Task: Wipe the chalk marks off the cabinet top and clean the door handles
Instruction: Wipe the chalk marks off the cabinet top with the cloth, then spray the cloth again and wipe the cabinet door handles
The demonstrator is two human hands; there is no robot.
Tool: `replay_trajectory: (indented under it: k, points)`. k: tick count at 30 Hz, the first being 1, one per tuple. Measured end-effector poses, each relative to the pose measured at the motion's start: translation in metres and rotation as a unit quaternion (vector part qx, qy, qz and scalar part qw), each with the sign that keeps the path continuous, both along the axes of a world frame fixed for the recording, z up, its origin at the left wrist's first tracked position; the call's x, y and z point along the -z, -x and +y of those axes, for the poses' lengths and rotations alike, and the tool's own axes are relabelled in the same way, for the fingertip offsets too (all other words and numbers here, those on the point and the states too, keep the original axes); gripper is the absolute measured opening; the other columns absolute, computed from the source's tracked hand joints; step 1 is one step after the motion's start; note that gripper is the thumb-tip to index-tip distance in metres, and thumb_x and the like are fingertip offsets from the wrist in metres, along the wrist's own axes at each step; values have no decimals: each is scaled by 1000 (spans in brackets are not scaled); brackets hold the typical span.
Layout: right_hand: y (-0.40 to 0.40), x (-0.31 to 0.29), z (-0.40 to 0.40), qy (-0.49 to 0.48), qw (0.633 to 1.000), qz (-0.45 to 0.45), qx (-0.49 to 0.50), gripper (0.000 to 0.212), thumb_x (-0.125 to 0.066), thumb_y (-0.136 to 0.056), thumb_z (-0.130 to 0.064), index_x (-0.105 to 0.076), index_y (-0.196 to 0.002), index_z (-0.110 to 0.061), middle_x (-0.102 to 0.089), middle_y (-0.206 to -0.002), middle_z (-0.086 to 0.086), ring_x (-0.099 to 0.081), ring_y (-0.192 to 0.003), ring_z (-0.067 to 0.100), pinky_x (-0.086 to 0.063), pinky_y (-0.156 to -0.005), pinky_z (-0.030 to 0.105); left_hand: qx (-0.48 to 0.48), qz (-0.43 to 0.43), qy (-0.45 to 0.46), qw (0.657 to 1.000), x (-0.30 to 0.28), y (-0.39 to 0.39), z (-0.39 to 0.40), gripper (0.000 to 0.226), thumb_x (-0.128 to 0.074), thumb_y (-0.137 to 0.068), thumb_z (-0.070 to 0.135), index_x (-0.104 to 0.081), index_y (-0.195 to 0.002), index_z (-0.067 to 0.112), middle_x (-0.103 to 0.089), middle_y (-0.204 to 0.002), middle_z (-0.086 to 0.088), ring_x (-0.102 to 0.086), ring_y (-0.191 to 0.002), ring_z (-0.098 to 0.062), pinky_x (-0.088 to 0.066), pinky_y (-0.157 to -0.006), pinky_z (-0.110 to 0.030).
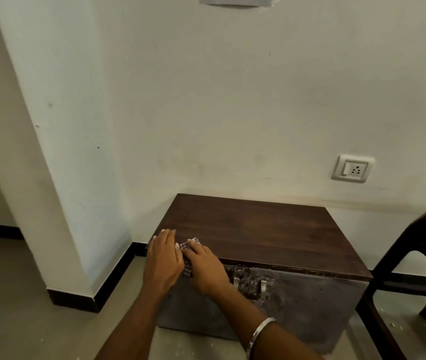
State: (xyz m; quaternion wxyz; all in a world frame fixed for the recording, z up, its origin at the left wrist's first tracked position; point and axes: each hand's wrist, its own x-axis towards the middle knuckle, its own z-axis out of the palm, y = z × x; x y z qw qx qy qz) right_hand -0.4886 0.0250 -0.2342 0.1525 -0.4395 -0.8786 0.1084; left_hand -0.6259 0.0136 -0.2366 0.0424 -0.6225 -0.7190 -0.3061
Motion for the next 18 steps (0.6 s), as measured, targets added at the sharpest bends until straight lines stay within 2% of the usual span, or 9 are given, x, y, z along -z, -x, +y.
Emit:
replay_trajectory:
  k: [3,8,12,14,18]
  points:
    - [15,-1,-13,14,997,58,-55,65,-68,-84,-19,-43,-144,-21,-36,-154,0,-37,-138,25,-38,-111,43,-7,-15,-11,1000,-7,17,-7,55,-29,-89,30,-56,-126,0,-60,-124,-19,-57,-115,-35,-43,-102,-47]
    - [3,-2,-28,52,991,91,-80,50,-63,-85,-28,-51,-134,-28,-52,-140,-4,-53,-122,20,-49,-99,42,-18,-44,-35,998,-17,27,-19,43,-36,-93,25,-58,-121,0,-63,-117,-19,-61,-105,-35,-49,-93,-47]
    - [-31,3,-39,71,987,144,-31,54,-61,-82,-25,-52,-135,-25,-50,-142,-4,-48,-128,13,-41,-109,36,-10,-113,-35,993,-17,4,-26,32,-44,-97,17,-54,-125,3,-58,-125,-14,-57,-112,-30,-47,-95,-40]
    - [-52,3,-42,72,984,162,-6,55,-60,-80,-23,-53,-135,-22,-51,-141,-3,-47,-129,12,-38,-110,31,14,-175,-15,984,-16,-16,-28,31,-45,-98,16,-53,-125,5,-55,-126,-12,-54,-115,-28,-43,-96,-36]
    - [-98,-14,-49,99,970,213,56,51,-62,-77,-18,-57,-128,-19,-57,-125,-3,-53,-113,7,-42,-97,18,105,-286,63,950,-24,-66,-30,22,-47,-99,27,-59,-111,14,-59,-115,-9,-57,-108,-24,-39,-87,-26]
